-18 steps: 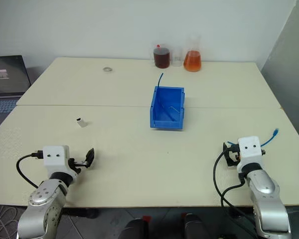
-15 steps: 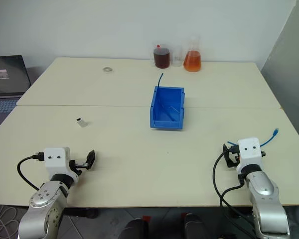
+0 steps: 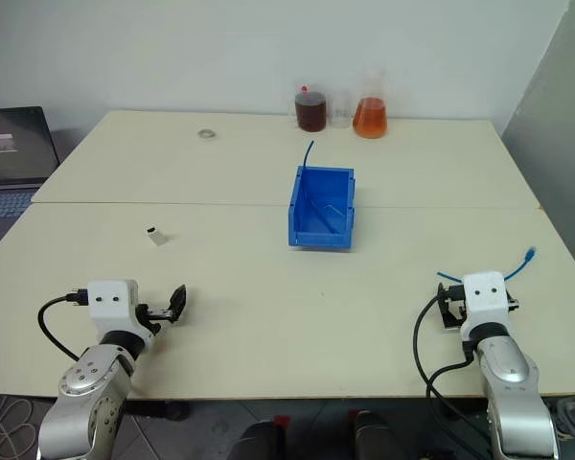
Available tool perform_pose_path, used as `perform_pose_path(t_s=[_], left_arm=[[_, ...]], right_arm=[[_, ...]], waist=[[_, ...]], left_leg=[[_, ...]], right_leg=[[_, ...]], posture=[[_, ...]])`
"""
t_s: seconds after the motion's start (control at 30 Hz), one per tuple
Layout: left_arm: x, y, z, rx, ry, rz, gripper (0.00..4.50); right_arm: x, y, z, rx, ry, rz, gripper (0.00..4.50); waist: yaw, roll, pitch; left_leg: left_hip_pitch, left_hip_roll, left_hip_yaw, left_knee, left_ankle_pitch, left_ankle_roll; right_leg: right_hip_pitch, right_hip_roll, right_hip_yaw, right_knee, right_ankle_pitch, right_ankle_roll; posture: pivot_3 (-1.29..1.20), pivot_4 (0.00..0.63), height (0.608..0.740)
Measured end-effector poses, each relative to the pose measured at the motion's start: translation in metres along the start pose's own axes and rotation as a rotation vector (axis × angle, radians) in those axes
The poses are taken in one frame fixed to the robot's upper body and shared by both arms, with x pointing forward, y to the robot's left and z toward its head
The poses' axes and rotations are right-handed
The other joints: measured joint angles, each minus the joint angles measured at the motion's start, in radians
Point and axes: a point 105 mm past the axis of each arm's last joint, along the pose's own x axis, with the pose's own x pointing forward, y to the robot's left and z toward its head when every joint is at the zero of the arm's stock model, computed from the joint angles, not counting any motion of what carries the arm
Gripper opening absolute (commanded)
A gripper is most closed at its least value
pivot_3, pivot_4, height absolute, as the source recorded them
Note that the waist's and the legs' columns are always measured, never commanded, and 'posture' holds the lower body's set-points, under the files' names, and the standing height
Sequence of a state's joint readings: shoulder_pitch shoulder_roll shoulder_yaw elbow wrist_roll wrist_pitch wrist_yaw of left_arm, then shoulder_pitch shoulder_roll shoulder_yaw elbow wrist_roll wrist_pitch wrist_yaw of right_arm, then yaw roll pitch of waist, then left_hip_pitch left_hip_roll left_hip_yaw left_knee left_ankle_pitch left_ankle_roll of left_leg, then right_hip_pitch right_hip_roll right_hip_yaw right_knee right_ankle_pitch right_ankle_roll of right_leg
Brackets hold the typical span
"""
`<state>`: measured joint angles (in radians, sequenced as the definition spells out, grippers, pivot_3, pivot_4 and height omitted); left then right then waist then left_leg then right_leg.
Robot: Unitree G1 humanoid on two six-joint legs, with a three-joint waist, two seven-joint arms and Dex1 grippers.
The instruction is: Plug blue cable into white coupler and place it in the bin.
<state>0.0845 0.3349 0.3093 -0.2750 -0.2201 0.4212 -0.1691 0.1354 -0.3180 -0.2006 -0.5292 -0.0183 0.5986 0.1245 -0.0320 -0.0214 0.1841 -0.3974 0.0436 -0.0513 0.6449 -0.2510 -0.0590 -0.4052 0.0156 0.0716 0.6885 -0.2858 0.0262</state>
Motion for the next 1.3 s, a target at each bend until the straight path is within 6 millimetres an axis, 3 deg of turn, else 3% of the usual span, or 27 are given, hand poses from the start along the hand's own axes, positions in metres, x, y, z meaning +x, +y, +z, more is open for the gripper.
perform_pose_path(t_s=[0.2,0.6,0.73,0.83,0.93,1.0,1.1,1.3], left_arm=[[-0.003,-0.003,-0.007,-0.004,0.022,-0.020,4.50],[-0.005,-0.021,-0.002,0.012,0.011,-0.120,4.50],[-0.006,-0.063,0.028,0.092,-0.042,-0.441,4.50],[-0.015,-0.111,0.074,0.232,-0.158,-0.802,4.50],[-0.028,-0.142,0.107,0.308,-0.238,-1.069,4.50],[-0.035,-0.157,0.113,0.343,-0.245,-1.204,4.50],[-0.038,-0.176,0.106,0.463,-0.227,-1.391,4.50],[-0.028,-0.206,0.101,0.553,-0.281,-1.541,4.50]], right_arm=[[-0.017,-0.021,-0.021,0.003,0.091,-0.072,4.47],[-0.012,-0.024,-0.014,0.021,0.073,-0.088,4.47],[-0.010,-0.029,-0.010,0.034,0.062,-0.126,4.47],[-0.003,-0.029,0.000,0.054,0.049,-0.139,4.47],[0.004,-0.032,0.010,0.070,0.036,-0.145,4.47],[0.010,-0.039,0.014,0.082,0.043,-0.163,4.47],[0.028,-0.055,0.020,0.170,0.077,-0.208,4.47],[0.068,-0.085,0.015,0.312,0.202,-0.268,4.47]], waist=[[-0.002,0.000,0.000],[0.000,0.000,-0.001],[0.000,0.000,-0.001],[0.001,0.000,-0.001],[-0.003,0.001,-0.002],[-0.008,0.002,-0.002],[-0.016,0.002,-0.002],[-0.017,0.002,-0.002]], left_leg=[[0.001,0.000,0.001,0.000,0.000,0.000],[0.001,0.000,0.000,0.000,0.000,0.000],[0.001,0.000,0.000,0.000,0.000,0.000],[0.001,-0.001,0.000,0.000,0.000,0.000],[0.001,-0.001,0.001,0.000,0.000,0.000],[0.001,-0.001,0.001,0.000,0.000,0.000],[0.001,-0.001,0.001,0.000,0.000,0.000],[-0.001,-0.002,0.001,0.000,0.000,0.001]], right_leg=[[0.000,0.000,0.001,0.000,-0.001,0.003],[0.000,0.000,0.001,0.001,-0.002,0.004],[0.000,0.000,0.000,0.001,-0.002,0.004],[0.000,0.000,0.000,0.001,-0.002,0.004],[0.000,0.000,0.001,0.001,-0.002,0.003],[0.000,0.000,0.001,0.000,0.000,0.000],[0.000,0.001,0.001,0.001,0.000,-0.001],[0.000,0.001,0.001,0.000,0.000,-0.001]], posture=[[0.00,0.150,0.740],[0.00,0.150,0.740],[0.00,0.150,0.740],[0.00,0.150,0.740],[0.00,0.150,0.740],[0.00,0.150,0.740],[0.00,0.150,0.740],[0.00,0.150,0.740]])
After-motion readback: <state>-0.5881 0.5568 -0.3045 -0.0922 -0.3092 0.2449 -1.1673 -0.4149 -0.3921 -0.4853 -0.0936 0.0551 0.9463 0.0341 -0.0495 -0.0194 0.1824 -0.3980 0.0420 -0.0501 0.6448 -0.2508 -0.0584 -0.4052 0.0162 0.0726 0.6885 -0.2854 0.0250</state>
